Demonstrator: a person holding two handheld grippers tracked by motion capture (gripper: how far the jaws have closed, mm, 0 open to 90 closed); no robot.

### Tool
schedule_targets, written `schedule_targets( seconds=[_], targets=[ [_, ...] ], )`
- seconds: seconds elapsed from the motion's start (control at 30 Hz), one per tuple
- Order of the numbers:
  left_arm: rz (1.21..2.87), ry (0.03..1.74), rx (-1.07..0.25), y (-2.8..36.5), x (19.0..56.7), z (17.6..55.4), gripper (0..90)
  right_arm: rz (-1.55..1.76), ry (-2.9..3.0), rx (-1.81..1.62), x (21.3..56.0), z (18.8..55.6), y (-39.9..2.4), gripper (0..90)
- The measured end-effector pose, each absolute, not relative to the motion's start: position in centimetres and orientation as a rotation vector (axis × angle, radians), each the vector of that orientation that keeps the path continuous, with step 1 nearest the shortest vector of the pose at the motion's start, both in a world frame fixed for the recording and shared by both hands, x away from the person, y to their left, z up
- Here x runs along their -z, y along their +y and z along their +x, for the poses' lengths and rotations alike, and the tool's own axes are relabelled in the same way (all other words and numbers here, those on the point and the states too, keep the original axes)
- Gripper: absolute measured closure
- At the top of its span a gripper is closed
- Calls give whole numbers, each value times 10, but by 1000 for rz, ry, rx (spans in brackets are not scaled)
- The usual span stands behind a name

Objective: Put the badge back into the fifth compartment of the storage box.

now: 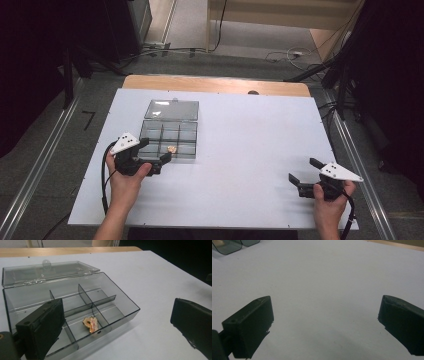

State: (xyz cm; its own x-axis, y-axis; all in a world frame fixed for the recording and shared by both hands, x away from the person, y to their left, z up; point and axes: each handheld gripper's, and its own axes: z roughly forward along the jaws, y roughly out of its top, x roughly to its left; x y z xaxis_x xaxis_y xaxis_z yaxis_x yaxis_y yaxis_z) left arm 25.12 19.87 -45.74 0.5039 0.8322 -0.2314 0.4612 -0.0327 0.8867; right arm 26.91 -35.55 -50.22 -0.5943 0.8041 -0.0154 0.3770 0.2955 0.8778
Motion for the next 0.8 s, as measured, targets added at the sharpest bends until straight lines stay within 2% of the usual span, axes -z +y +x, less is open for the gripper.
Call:
schedule_targets(
  seconds=[0.4, 0.8],
  targets=[
    [1654, 1108, -471, 219, 466, 231, 0, 1060, 2110, -1240, 502, 269, -355, 0],
    [1655, 1132, -484, 246, 491, 210, 0, 1062, 2109, -1243, 502, 268, -355, 0]
  ],
)
